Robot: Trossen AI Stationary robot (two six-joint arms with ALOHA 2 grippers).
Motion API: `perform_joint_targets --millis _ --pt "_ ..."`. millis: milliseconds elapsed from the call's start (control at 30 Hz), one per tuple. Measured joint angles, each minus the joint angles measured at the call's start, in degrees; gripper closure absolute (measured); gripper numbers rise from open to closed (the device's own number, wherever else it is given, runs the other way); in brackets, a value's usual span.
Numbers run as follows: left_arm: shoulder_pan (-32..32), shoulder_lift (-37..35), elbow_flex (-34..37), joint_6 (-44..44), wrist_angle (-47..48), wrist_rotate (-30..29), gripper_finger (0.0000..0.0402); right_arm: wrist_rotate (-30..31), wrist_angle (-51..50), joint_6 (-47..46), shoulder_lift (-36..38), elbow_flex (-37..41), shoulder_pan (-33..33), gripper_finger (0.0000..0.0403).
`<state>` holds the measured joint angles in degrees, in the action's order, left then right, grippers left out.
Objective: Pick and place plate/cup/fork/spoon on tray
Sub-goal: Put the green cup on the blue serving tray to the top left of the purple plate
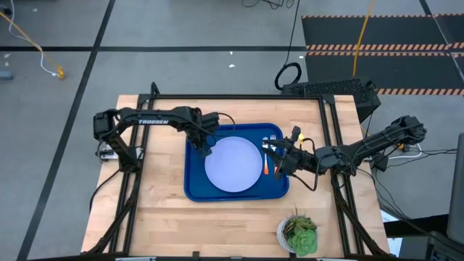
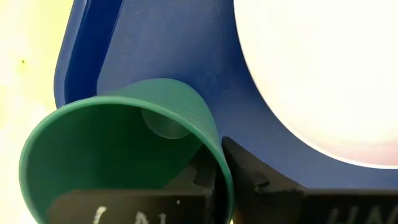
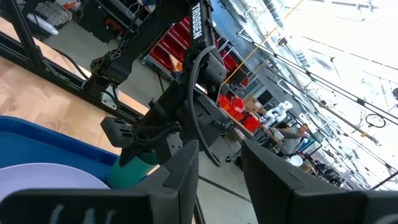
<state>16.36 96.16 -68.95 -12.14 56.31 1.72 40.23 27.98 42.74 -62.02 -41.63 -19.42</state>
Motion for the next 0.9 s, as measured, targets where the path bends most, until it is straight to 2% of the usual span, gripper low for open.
perform_joint_targets --millis 133,367,500,900 --pt "0.0 0.0 0.0 0.0 0.0 -0.2 0.0366 0.0 0.0 0.0 0.0 0.0 0.0 0.0287" --pt "0.0 0.0 0.0 0.0 0.0 -0.7 0.0301 0.0 0.0 0.0 0.0 0.0 0.0 0.0287" --pt "0.0 0.0 0.0 0.0 0.0 -0.7 0.0277 0.0 0.0 0.0 0.0 0.0 0.0 0.0287" --pt "0.0 -2.2 0.0 0.0 1.0 -0.7 0.0261 0.0 0.0 0.0 0.0 0.0 0.0 0.0287"
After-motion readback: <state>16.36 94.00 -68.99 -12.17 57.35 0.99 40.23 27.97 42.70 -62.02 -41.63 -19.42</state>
